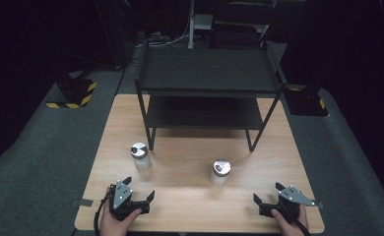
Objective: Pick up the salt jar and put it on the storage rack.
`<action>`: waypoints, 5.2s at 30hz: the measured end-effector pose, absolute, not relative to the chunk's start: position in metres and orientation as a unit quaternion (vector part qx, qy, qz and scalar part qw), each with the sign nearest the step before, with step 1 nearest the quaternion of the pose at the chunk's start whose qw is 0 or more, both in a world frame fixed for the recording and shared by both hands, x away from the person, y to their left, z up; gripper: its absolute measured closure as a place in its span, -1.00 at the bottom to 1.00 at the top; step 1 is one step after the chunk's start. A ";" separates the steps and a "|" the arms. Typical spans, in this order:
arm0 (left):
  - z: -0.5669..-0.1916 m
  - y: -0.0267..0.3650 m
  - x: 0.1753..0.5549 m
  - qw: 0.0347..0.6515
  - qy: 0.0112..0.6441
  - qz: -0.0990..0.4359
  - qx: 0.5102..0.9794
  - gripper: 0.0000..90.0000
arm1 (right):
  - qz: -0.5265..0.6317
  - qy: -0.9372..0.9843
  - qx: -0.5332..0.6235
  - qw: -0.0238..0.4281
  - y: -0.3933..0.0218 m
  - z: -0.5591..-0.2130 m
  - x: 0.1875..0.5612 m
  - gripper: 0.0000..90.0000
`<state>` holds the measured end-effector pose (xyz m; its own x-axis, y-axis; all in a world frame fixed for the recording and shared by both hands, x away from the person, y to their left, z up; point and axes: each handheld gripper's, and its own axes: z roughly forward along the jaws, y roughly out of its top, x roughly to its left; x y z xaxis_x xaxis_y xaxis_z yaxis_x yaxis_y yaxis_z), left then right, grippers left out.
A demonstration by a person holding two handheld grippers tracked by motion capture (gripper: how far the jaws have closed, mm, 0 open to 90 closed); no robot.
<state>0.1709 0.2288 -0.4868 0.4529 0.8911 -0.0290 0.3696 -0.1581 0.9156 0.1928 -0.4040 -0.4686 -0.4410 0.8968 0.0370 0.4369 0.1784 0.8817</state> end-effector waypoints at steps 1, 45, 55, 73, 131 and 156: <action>-0.486 0.228 0.172 0.471 0.446 0.273 0.711 -0.98 | 0.448 0.719 0.466 0.256 -0.406 -0.469 0.192 -0.99; -0.462 0.210 0.185 0.475 0.479 0.331 0.660 -0.98 | 0.451 0.723 0.458 0.254 -0.408 -0.469 0.189 -0.99; -0.478 0.204 0.223 0.456 0.508 0.338 0.648 -0.94 | 0.453 0.721 0.459 0.255 -0.408 -0.470 0.188 -0.99; -0.495 0.208 0.249 0.476 0.539 0.318 0.618 -0.37 | 0.456 0.715 0.466 0.252 -0.409 -0.471 0.187 -0.99; -0.442 0.161 0.195 0.526 0.448 0.332 0.643 -0.30 | 0.468 0.699 0.476 0.256 -0.413 -0.474 0.181 -1.00; -0.373 0.127 0.194 0.550 0.429 0.363 0.617 -0.30 | 0.474 0.694 0.480 0.252 -0.415 -0.475 0.181 -1.00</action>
